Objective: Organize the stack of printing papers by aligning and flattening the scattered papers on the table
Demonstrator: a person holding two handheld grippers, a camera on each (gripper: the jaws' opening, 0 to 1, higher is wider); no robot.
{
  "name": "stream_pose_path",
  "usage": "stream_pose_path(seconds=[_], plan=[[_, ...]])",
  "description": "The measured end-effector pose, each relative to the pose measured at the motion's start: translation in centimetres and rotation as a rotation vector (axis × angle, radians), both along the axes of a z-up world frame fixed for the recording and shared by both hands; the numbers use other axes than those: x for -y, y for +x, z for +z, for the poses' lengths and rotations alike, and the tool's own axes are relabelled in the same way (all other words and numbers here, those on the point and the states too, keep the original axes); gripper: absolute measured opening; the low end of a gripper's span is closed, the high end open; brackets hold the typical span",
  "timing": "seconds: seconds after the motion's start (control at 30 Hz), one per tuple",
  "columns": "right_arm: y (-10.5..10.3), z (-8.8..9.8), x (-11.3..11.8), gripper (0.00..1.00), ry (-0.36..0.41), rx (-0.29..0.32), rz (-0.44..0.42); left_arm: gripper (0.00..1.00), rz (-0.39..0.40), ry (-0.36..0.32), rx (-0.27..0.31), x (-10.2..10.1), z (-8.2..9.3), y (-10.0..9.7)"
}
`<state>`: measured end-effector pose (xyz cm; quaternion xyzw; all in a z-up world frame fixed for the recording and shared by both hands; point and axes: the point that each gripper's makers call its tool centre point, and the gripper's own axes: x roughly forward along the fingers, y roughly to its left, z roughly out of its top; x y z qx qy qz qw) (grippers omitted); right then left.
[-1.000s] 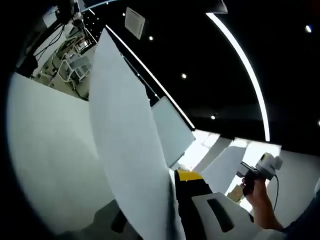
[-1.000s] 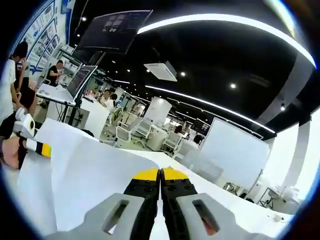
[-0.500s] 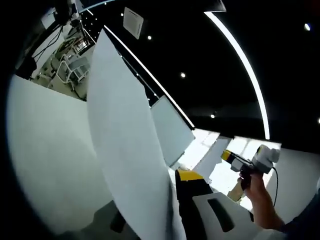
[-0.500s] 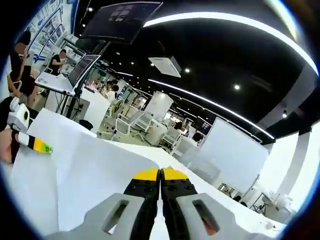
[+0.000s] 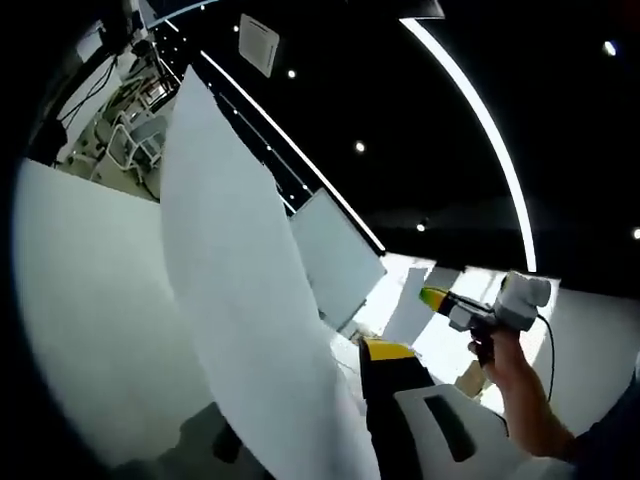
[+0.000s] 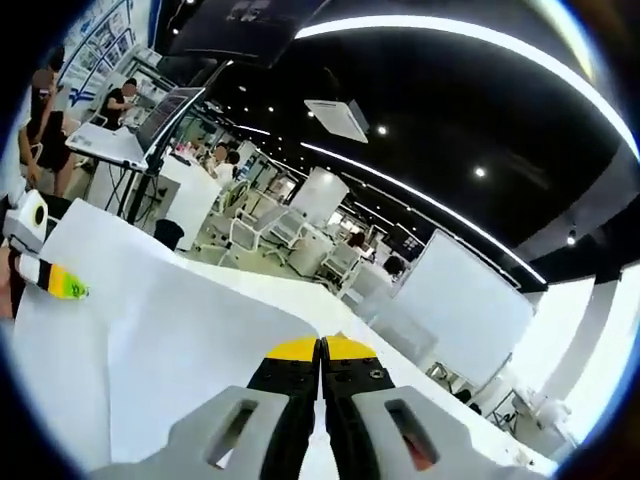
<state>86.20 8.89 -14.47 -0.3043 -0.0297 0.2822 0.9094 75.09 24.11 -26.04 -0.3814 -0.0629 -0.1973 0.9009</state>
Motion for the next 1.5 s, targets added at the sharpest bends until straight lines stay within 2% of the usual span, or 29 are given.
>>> stream_pose_path(seconds=[0.27, 0.53, 0.8, 1.0, 1.5], plan=[[1.1, -0.2, -1.4, 0.00, -0.090, 0.003, -0.018, 0.21, -0.004, 0.027, 0.006, 0.4, 0.1, -0.1], [1.5, -0.7, -2.4, 0.00, -0.145, 0.006, -0.021, 0.32, -0.024, 0.139, 0.009, 2.3, 0.1, -0.2], [1.4, -0.9, -2.8, 0.00, -0.149, 0.002, -0.012, 0.36, -0.043, 0.186, 0.017, 3.2, 0.0, -0.2], [0.7, -1.2, -3.6, 0.00, -0.128, -0.024, 0.017, 0.36, -0.054, 0.214, 0.019, 3.6, -0.1, -0.2], [-1.2, -1.7, -6.3, 0.00, -0.154, -0.026, 0.076, 0.36, -0.062, 0.227, 0.021, 3.8, -0.1, -0.2]])
